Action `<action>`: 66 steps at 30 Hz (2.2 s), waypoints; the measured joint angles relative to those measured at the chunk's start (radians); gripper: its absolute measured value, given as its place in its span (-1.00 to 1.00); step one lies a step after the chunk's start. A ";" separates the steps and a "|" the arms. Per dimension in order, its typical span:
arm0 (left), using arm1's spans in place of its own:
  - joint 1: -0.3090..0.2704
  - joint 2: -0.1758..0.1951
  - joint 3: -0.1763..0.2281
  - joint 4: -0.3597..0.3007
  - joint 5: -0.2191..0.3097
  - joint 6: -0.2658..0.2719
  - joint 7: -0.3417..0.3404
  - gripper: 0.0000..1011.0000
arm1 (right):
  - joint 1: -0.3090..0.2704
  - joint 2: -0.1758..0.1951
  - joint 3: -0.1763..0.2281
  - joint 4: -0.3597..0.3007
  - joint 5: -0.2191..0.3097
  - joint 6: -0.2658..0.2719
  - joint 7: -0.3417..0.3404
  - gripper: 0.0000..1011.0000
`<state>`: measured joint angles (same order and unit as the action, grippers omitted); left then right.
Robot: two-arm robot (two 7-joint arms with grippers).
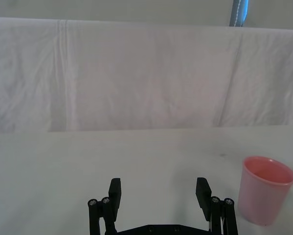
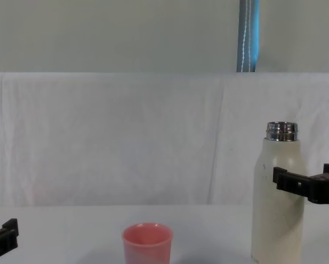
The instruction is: Grasp the thermos with one hand and pour water into the cup lid.
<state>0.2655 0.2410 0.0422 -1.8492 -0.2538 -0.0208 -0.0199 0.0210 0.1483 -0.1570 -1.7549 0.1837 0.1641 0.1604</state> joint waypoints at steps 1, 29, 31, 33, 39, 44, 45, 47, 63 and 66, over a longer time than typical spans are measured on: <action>0.000 0.000 0.000 0.000 0.000 0.000 0.000 0.98 | 0.006 0.003 -0.003 0.005 0.001 0.003 0.002 0.98; 0.000 0.000 0.000 0.000 0.000 0.000 0.000 0.98 | 0.076 0.004 -0.033 0.090 -0.011 0.010 -0.006 0.98; 0.000 0.000 0.000 0.000 0.000 0.000 0.000 0.98 | 0.079 0.001 -0.034 0.099 -0.012 0.007 -0.007 0.98; 0.000 0.000 0.000 0.000 0.000 0.000 0.000 0.98 | 0.082 -0.001 -0.034 0.105 -0.014 0.006 -0.008 0.98; 0.000 0.000 0.000 0.000 0.000 0.000 0.000 0.98 | 0.093 -0.010 -0.034 0.130 -0.017 0.002 -0.014 0.98; 0.000 0.000 0.000 0.000 0.000 0.000 0.000 0.98 | 0.100 -0.014 -0.034 0.141 -0.017 0.001 -0.014 0.98; 0.000 0.000 0.000 0.000 0.000 0.000 0.000 0.98 | 0.101 -0.015 -0.034 0.142 -0.017 0.001 -0.014 0.98; 0.000 0.000 0.000 0.000 0.000 0.000 0.000 0.98 | 0.105 -0.017 -0.034 0.147 -0.017 0.002 -0.014 0.98; 0.000 0.000 0.000 0.000 0.000 0.000 0.000 0.98 | 0.148 -0.043 -0.030 0.201 -0.006 -0.005 -0.017 0.98; 0.000 0.000 0.000 0.000 0.000 0.000 0.000 0.98 | 0.153 -0.045 -0.030 0.207 -0.003 -0.005 -0.017 0.98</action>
<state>0.2655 0.2410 0.0421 -1.8492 -0.2538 -0.0208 -0.0199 0.1737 0.1030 -0.1872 -1.5484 0.1808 0.1590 0.1436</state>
